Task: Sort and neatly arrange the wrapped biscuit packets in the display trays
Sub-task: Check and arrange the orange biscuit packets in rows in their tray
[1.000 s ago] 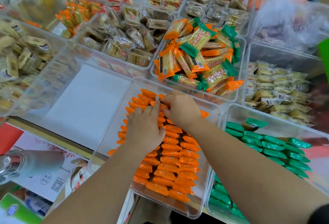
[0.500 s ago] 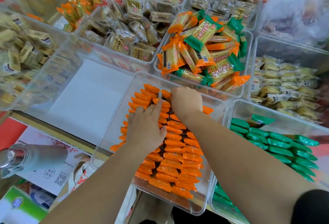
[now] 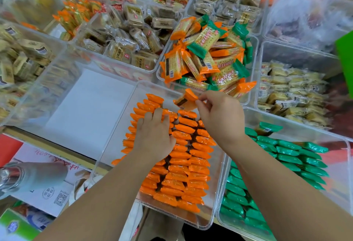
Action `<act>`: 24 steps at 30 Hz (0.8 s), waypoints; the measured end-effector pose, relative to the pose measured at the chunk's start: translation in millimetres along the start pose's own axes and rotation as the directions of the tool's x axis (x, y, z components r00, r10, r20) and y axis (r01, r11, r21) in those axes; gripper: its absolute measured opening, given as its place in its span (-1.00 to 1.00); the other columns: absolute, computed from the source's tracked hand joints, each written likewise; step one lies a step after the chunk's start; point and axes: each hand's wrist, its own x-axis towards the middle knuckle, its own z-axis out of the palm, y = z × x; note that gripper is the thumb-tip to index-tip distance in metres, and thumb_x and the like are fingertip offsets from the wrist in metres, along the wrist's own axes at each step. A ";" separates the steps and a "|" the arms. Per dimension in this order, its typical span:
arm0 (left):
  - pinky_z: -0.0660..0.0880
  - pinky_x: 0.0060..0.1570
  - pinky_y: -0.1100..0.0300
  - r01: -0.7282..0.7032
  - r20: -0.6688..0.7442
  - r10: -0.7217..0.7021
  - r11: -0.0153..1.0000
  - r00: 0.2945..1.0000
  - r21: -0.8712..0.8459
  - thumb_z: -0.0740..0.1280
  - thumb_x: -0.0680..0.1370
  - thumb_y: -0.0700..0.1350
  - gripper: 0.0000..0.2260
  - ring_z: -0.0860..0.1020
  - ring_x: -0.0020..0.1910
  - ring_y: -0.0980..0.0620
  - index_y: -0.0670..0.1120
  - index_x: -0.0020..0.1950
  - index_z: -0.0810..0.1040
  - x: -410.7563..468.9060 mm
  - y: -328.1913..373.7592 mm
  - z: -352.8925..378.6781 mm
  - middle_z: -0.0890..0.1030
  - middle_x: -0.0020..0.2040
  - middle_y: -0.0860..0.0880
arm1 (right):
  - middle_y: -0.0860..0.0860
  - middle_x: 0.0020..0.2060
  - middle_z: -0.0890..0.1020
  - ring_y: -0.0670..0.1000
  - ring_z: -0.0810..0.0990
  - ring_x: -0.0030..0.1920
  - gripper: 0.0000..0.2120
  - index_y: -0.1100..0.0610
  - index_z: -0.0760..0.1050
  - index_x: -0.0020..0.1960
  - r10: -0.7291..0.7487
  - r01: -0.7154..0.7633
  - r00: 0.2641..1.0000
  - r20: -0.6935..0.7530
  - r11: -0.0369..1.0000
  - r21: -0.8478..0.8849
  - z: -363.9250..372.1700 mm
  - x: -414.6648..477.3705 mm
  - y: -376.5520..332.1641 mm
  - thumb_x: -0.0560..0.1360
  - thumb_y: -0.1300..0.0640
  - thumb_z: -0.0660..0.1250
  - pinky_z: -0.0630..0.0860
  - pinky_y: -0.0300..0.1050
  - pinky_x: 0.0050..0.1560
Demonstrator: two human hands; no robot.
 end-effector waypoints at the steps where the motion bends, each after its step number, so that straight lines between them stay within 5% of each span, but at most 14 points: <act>1: 0.32 0.33 -0.08 -0.001 0.001 0.001 1.000 1.000 0.008 0.22 0.57 0.20 -0.40 0.29 0.40 -0.15 -0.04 0.55 0.27 0.6 1.1 -0.6 0.22 0.52 -0.10 | -0.05 -0.31 0.53 0.01 0.53 -0.33 -0.94 0.10 0.65 -0.09 0.018 -0.017 1.000 -0.016 0.999 0.035 -7.2 -5.7 1.5 0.52 0.13 0.42 0.41 -0.13 -0.39; 5: 0.33 0.32 -0.07 0.022 -0.007 -0.022 0.999 1.000 -0.023 0.22 0.59 0.15 -0.42 0.31 0.38 -0.14 -0.04 0.56 0.25 -0.2 1.9 -8.8 0.28 0.50 -0.08 | -0.04 -0.19 0.56 -0.10 0.54 -0.28 -0.94 0.06 0.61 -0.13 0.216 -0.216 0.976 0.024 0.950 0.225 -35.0 -24.7 2.7 0.52 0.13 0.45 0.45 -0.20 -0.31; 9: 0.42 0.18 -0.07 -0.016 -0.128 -0.007 0.985 0.992 -0.174 0.25 0.62 0.01 -0.61 0.46 0.25 -0.15 -0.06 0.43 0.47 -24.7 -1.4 -20.1 0.54 0.30 -0.08 | 0.01 -0.27 0.68 -0.05 0.64 -0.29 -0.92 0.10 0.64 -0.12 0.456 -0.567 0.823 0.338 0.628 0.533 -62.6 -39.0 -4.9 0.53 0.11 0.45 0.51 -0.08 -0.33; 11: 0.45 0.06 0.02 0.013 -0.136 -0.085 0.886 0.987 -0.464 0.24 0.65 -0.03 -0.72 0.54 0.15 -0.10 -0.06 0.30 0.59 -49.7 -0.7 -25.3 0.63 0.17 -0.06 | 0.00 -0.31 0.67 -0.07 0.63 -0.29 -0.91 0.15 0.65 -0.10 0.463 -0.623 0.781 0.419 0.537 0.569 -74.3 -49.8 -9.0 0.53 0.13 0.45 0.49 -0.14 -0.32; 12: 0.46 0.02 0.06 0.118 -0.022 -0.188 0.699 0.982 -0.705 0.22 0.67 -0.03 -0.75 0.58 0.12 -0.06 -0.04 0.24 0.63 -63.8 2.8 -33.4 0.66 0.13 -0.04 | 0.00 -0.32 0.66 -0.06 0.62 -0.29 -0.90 0.17 0.64 -0.09 0.463 -0.644 0.764 0.449 0.495 0.584 -79.1 -56.3 -11.5 0.54 0.14 0.44 0.48 -0.16 -0.32; 13: 0.48 0.01 0.06 0.253 0.168 -0.251 0.362 0.953 -0.897 0.21 0.68 -0.03 -0.77 0.62 0.08 -0.03 -0.02 0.19 0.64 -78.4 8.6 -44.4 0.69 0.10 -0.05 | 0.01 -0.33 0.64 -0.05 0.61 -0.29 -0.90 0.19 0.64 -0.08 0.462 -0.667 0.742 0.485 0.443 0.599 -84.1 -64.0 -14.3 0.53 0.15 0.44 0.47 -0.17 -0.32; 14: 0.50 0.00 0.03 0.346 0.340 -0.227 -0.014 0.913 -0.938 0.22 0.69 -0.03 -0.78 0.66 0.04 -0.05 -0.02 0.16 0.64 -93.4 14.3 -55.9 0.70 0.09 -0.09 | 0.03 -0.33 0.63 -0.04 0.60 -0.28 -0.90 0.20 0.63 -0.08 0.452 -0.692 0.718 0.529 0.382 0.613 -88.2 -72.3 -17.6 0.53 0.16 0.44 0.45 -0.17 -0.31; 15: 0.52 -0.02 -0.01 0.368 0.425 -0.175 -0.284 0.888 -0.885 0.23 0.67 -0.04 -0.78 0.68 0.00 -0.09 -0.06 0.15 0.63 -108.6 17.5 -63.9 0.71 0.07 -0.13 | 0.04 -0.33 0.62 -0.03 0.58 -0.28 -0.91 0.19 0.63 -0.09 0.436 -0.714 0.695 0.571 0.326 0.620 -91.6 -81.5 -21.8 0.53 0.17 0.44 0.43 -0.16 -0.30; 16: 0.54 -0.06 -0.03 0.347 0.439 -0.150 -0.413 0.886 -0.842 0.24 0.65 -0.06 -0.78 0.68 -0.04 -0.12 -0.11 0.15 0.63 -122.9 18.4 -69.4 0.71 0.06 -0.16 | 0.04 -0.33 0.61 -0.03 0.58 -0.27 -0.92 0.17 0.63 -0.11 0.418 -0.729 0.680 0.603 0.294 0.618 -94.2 -90.7 -26.2 0.52 0.17 0.44 0.42 -0.15 -0.29; 24: 0.61 -0.29 0.11 0.321 0.400 -0.415 -0.249 0.817 -0.914 0.34 0.60 -0.27 -0.93 0.67 -0.22 -0.06 -0.22 0.04 0.61 -214.5 8.3 -81.5 0.71 -0.12 -0.17 | 0.08 -0.33 0.63 -0.04 0.57 -0.29 -0.91 0.07 0.69 -0.18 0.290 -0.727 0.681 0.672 0.374 0.575 -111.1 -155.5 -57.1 0.51 0.13 0.46 0.43 -0.13 -0.26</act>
